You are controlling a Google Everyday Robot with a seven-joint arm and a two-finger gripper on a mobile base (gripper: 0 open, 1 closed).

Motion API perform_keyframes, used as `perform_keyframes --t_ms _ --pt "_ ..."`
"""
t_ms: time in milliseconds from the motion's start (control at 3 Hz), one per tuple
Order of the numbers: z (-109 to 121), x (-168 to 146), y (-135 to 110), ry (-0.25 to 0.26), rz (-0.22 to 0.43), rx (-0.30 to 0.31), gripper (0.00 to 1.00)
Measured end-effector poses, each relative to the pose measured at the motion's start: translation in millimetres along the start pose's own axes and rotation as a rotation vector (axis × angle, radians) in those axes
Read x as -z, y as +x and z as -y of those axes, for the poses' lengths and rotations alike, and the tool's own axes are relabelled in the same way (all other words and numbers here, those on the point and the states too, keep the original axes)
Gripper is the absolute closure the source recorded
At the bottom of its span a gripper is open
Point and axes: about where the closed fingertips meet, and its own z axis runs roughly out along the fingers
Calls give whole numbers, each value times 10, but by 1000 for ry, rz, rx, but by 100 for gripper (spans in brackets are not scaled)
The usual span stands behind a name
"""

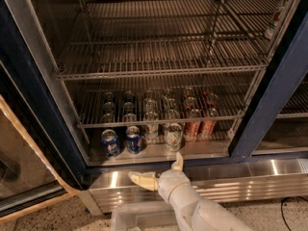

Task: Pick 7up can from bottom shelf of fridge

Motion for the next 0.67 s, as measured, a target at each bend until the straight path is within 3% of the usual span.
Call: perform_keyframes --t_ms 667 --pt "288 -74 267 126 65 -55 0"
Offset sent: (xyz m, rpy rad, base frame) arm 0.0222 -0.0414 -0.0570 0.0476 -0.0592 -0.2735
